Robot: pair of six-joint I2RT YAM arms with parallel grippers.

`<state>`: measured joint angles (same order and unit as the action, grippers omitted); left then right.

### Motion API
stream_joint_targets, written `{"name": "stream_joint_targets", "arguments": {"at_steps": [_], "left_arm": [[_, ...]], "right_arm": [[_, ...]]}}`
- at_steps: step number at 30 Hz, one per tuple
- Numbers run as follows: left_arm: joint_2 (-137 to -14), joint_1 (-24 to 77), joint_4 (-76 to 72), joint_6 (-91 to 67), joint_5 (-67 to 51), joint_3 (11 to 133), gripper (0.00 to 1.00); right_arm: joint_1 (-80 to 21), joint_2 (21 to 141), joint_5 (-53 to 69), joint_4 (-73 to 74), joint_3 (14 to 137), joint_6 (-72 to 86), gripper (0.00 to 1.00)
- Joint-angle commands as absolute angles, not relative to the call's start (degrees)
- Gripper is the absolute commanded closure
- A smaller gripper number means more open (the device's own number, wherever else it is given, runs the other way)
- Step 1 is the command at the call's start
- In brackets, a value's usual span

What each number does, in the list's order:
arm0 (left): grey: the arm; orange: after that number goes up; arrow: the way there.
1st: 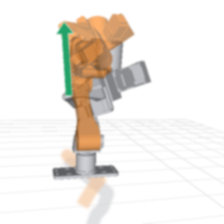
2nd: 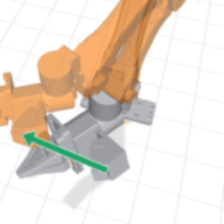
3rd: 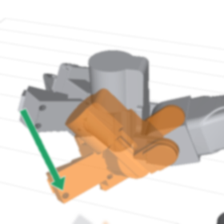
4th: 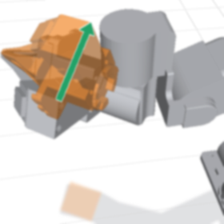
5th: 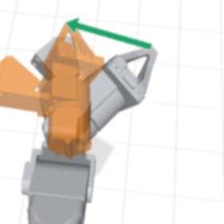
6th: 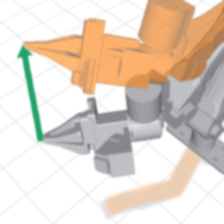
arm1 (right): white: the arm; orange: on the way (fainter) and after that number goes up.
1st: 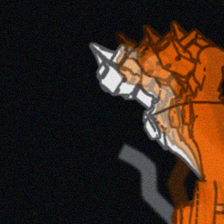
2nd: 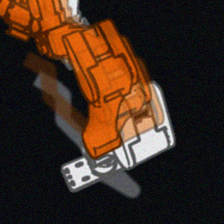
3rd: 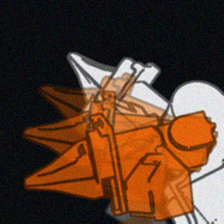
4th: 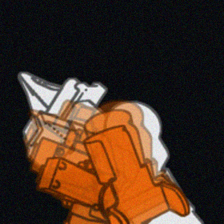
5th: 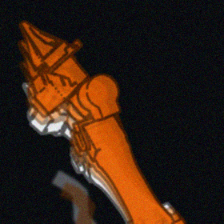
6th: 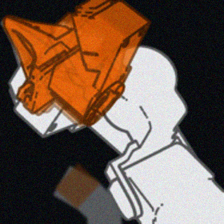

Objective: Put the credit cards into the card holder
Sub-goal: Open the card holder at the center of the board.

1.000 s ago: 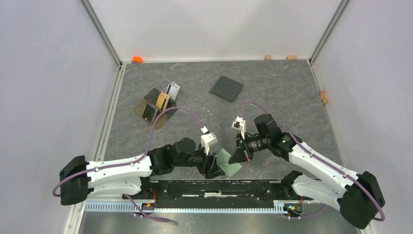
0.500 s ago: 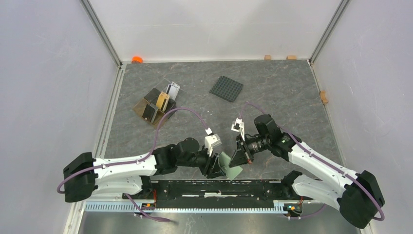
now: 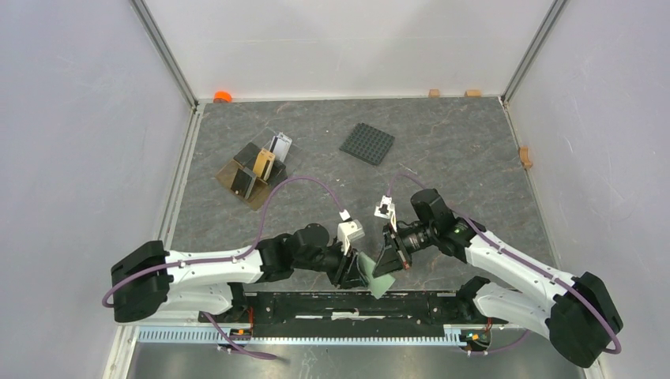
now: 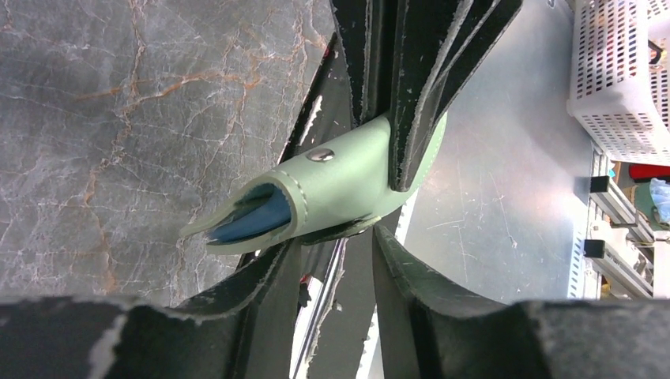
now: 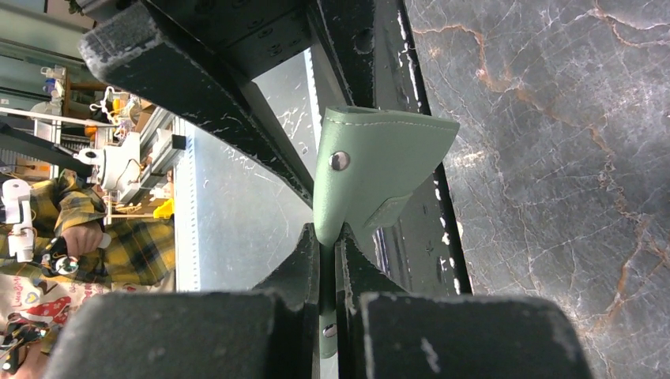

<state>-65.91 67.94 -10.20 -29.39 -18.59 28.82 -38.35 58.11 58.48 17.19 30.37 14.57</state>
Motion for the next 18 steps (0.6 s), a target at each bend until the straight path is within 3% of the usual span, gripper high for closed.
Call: {"name": "stream_joint_targets", "arguments": {"at_steps": [1, 12, 18], "left_arm": [[-65.88, 68.14, -21.56, -31.11, -21.97, 30.13, 0.58], [-67.55, 68.2, -25.28, -32.77, -24.27, 29.88, 0.89], [-68.17, 68.17, -25.27, -32.99, -24.61, 29.25, 0.98]], "right_arm": [[-38.76, 58.71, 58.92, 11.08, 29.74, 14.46, 1.0], [-38.76, 59.63, 54.84, 5.21, 26.11, 18.89, 1.0], [-38.78, 60.27, 50.71, 4.16, 26.35, 20.56, 1.0]]}}
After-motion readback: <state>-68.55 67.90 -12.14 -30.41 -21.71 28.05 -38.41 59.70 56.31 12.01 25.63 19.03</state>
